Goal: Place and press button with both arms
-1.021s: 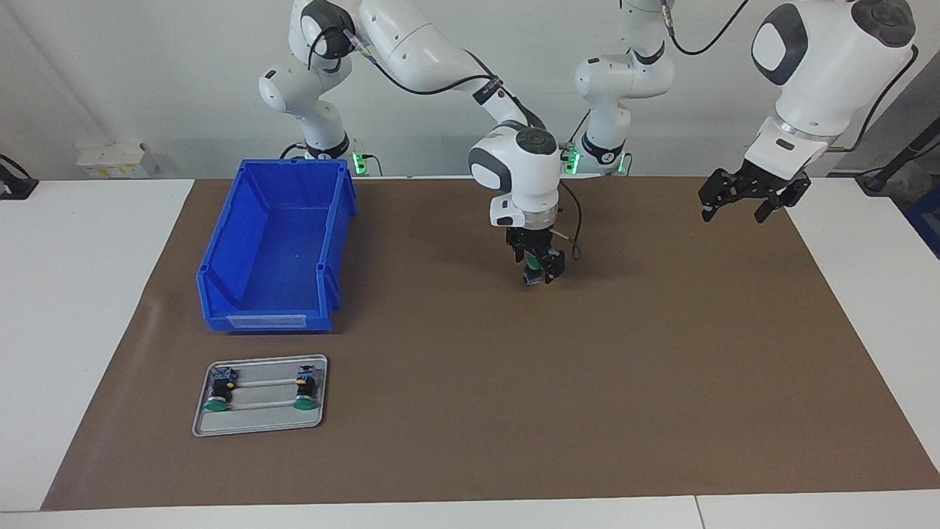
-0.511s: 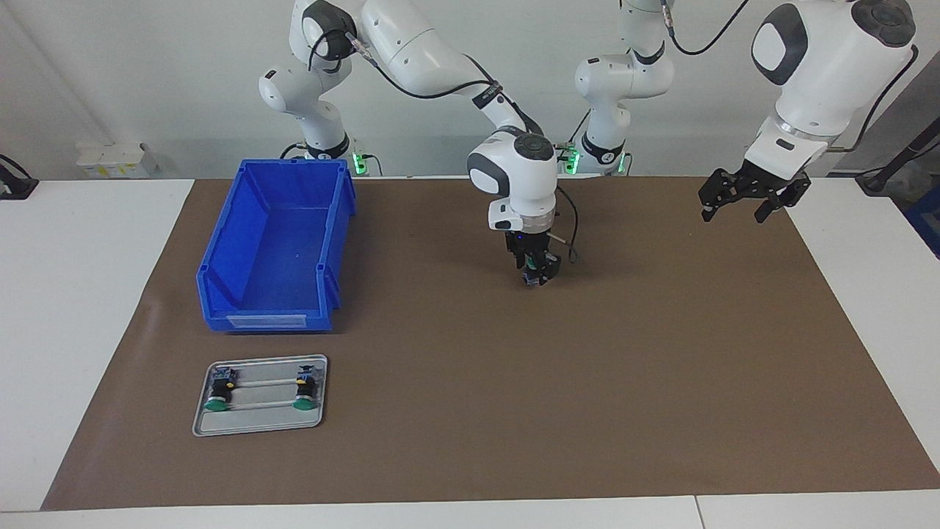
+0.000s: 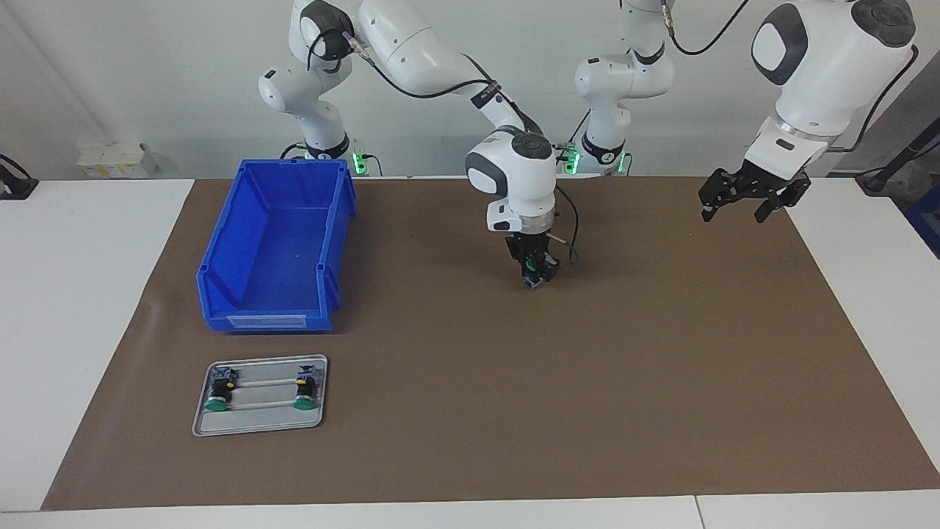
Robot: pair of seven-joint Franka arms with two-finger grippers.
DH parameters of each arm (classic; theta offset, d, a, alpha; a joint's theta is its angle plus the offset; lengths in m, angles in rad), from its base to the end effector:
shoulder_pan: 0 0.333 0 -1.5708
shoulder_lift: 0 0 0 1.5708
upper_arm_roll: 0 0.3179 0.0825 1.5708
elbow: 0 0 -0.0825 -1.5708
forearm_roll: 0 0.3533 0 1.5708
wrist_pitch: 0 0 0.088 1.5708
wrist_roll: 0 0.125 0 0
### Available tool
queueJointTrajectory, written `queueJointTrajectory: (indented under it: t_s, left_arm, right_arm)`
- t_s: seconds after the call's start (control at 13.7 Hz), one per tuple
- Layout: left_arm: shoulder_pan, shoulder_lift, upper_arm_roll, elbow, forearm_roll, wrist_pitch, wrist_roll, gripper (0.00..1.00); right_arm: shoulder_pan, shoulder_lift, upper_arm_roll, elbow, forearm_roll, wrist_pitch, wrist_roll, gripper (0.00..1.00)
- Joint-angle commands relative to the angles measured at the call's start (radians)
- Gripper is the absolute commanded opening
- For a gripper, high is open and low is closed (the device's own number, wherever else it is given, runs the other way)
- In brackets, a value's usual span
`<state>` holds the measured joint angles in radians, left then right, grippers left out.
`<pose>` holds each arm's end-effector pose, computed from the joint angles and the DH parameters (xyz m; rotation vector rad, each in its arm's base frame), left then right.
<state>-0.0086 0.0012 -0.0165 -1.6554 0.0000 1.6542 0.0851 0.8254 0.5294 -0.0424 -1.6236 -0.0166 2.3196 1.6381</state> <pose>0.5295 -0.0133 0.5775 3.1367 -0.1730 -0.0038 0.4794 0.4819 0.3320 -2.7357 1.2172 -0.1360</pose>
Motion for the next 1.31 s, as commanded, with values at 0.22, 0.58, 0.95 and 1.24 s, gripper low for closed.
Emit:
queueJointTrajectory:
  t_s: [0.22,0.58,0.95,1.24]
  left_arm:
    - [0.006,-0.010,-0.002,-0.018,-0.001,0.019,0.002,1.00]
    - [0.006,-0.010,-0.002,-0.018,-0.001,0.019,0.002,1.00]
    - [0.006,-0.010,-0.002,-0.018,-0.001,0.019,0.002,1.00]
    - [0.006,-0.010,-0.002,-0.018,-0.001,0.019,0.002,1.00]
  right_arm:
    - [-0.193,-0.273,0.004,-0.024,0.007,-0.359,-0.448,0.00]
    - [-0.492,-0.463,0.004,-0.080,0.009,-0.535,-0.999,0.00]
    - [-0.787,-0.581,0.004,-0.327,0.009,-0.408,-1.519,0.00]
    - [-0.845,-0.605,0.003,-0.603,0.065,-0.091,-1.603,0.00]
